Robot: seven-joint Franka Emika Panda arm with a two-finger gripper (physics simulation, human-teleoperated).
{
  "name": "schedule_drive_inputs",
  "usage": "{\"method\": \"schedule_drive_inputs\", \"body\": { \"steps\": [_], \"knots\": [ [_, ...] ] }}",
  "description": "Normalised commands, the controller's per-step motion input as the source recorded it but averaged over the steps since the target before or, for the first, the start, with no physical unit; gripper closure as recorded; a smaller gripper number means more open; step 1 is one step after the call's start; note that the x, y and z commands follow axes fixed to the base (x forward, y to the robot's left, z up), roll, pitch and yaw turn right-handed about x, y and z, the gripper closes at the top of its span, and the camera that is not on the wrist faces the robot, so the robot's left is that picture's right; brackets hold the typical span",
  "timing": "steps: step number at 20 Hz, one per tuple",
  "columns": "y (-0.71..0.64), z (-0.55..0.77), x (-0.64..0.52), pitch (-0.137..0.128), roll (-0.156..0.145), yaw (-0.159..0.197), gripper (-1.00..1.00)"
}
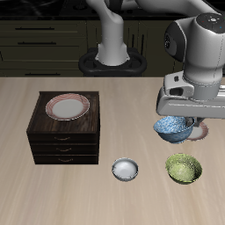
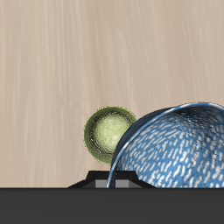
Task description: Stack the blue bowl on the green bowl
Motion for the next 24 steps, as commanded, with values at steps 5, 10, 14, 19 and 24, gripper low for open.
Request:
{"method": "schedule_drive_inputs", "body": {
  "steps": [5, 10, 14, 19, 24],
  "knots": [
    [0.09, -0.18, 0.05, 0.016, 0.014, -0.007, 1.0],
    [0.04, -0.33, 0.08, 0.035, -0.006, 0.006, 1.0],
    [0.11, -0.35, -0.03, 0.021, 0.005, 0.026, 1.0],
    [0.11, -0.2, -0.01, 0.018, 0.019, -0.006, 1.0],
    [0.01, -0.21, 0.06, 0.022, -0.011, 0.005, 1.0]
  ]
}}
